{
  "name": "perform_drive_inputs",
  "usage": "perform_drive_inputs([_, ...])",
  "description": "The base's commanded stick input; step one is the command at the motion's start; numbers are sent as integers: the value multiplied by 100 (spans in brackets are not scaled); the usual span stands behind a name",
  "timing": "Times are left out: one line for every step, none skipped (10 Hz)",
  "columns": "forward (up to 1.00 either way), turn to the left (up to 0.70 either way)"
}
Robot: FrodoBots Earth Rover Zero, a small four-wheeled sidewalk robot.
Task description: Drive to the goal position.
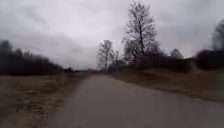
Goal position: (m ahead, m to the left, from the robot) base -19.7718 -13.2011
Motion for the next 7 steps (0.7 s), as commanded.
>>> perform_drive_inputs([41, -24])
perform_drive_inputs([41, -24])
perform_drive_inputs([41, -24])
perform_drive_inputs([40, -24])
perform_drive_inputs([32, -65])
perform_drive_inputs([27, -68])
perform_drive_inputs([26, -64])
